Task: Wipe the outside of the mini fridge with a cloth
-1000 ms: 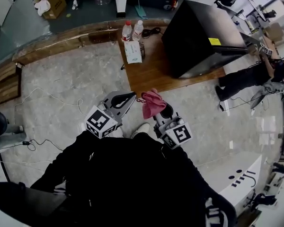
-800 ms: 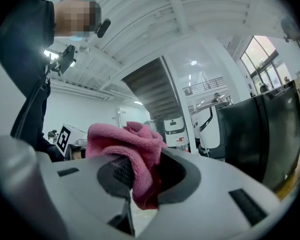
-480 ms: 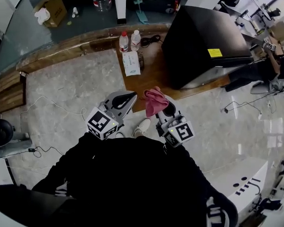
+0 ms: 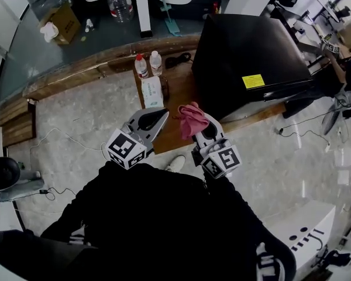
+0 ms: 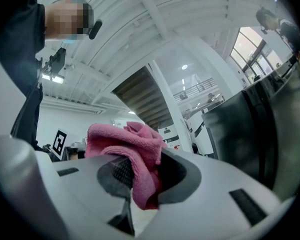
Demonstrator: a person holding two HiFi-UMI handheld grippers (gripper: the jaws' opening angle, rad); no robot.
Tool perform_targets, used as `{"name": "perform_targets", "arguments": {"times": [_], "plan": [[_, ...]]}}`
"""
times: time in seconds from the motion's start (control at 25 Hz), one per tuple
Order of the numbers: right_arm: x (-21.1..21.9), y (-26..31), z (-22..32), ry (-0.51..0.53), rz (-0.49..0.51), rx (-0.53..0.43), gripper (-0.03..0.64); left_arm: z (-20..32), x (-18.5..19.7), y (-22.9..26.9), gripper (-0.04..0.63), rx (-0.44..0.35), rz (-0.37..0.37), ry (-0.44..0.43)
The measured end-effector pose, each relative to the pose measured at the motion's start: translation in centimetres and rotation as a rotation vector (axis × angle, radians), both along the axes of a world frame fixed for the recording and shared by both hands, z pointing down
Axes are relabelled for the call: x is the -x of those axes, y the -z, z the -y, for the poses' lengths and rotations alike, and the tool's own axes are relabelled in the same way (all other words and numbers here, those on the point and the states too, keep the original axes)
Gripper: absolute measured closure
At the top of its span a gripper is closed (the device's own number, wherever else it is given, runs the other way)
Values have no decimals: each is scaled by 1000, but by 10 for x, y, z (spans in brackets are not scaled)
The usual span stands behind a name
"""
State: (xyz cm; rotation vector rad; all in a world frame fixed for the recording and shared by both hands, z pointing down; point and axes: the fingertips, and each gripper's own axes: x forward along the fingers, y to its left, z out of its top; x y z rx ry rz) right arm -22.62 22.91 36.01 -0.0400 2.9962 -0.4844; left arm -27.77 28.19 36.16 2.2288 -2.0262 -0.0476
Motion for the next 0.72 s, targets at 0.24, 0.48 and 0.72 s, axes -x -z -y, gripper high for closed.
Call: {"name": "perform_targets", "arguments": {"times": [0.24, 0.48, 0.72], "plan": [[18, -3, 61, -97, 59, 189, 529, 47, 19, 4, 589, -7, 26, 5], [72, 4, 105, -194, 137, 277, 529, 92, 68, 7, 589, -25, 64, -25], [130, -3, 154, -353, 174, 373, 529, 147, 124, 5, 589, -31, 94, -124]]}}
